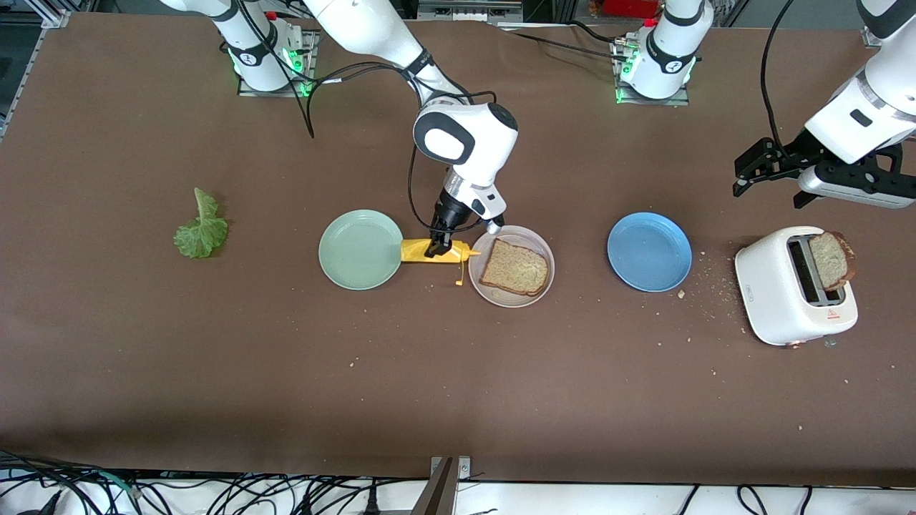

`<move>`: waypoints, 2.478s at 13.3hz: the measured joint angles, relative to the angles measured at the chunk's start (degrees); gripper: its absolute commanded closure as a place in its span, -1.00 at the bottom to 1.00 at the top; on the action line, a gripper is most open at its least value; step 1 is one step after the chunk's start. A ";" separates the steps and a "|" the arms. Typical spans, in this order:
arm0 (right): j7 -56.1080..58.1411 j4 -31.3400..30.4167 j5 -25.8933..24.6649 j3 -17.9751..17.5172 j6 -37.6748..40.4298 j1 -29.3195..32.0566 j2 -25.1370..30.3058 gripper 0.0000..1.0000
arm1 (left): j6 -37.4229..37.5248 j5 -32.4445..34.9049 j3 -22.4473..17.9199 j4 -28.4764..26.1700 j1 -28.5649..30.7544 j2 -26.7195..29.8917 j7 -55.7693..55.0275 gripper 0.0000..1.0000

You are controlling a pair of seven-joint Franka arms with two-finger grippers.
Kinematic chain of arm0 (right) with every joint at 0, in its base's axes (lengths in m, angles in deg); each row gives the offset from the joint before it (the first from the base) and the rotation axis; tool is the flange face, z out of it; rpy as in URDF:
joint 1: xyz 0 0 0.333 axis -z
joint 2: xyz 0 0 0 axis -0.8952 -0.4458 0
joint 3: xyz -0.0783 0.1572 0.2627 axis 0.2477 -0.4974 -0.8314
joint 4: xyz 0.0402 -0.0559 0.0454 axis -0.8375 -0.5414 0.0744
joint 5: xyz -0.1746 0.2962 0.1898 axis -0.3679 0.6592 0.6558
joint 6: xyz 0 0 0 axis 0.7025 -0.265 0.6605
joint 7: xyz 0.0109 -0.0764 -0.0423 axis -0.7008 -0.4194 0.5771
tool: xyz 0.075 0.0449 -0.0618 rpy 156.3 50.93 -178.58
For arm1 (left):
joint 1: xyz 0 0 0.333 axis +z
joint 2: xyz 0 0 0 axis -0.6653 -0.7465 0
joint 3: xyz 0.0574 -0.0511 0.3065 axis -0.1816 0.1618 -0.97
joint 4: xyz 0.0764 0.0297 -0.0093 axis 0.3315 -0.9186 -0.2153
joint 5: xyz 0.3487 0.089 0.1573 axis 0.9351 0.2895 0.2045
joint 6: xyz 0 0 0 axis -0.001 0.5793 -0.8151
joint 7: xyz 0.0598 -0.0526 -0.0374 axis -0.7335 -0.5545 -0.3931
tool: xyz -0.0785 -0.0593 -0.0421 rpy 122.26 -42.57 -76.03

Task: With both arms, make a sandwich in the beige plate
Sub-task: 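Tilt the yellow bottle nozzle over the toast with the right gripper, then carry the yellow bottle back beside the mint-green plate with the right gripper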

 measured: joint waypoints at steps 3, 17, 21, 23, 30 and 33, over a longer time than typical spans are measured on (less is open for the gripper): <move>1.88 1.96 3.67 0.93 0.18 1.84 0.50 1.00 | 0.01 0.00 0.00 0.00 0.00 0.00 0.00 -1.00; 57.18 1.89 56.71 1.76 15.21 33.33 12.61 1.00 | 0.09 0.00 0.00 0.00 0.02 -0.02 0.00 -1.00; 73.05 -3.94 70.36 1.91 23.46 42.22 15.30 1.00 | 0.09 0.00 0.00 0.00 0.03 -0.02 0.00 -1.00; 82.34 -7.24 75.38 1.92 26.03 46.99 15.35 1.00 | 0.09 0.00 0.00 0.00 0.03 -0.02 0.00 -1.00; 111.63 -21.67 87.56 2.12 31.68 56.20 14.76 1.00 | 0.11 0.00 0.00 0.00 0.03 -0.03 0.00 -1.00; 123.43 -22.73 91.22 2.15 35.76 60.12 10.19 1.00 | 0.12 0.00 0.00 0.00 0.03 -0.03 0.00 -1.00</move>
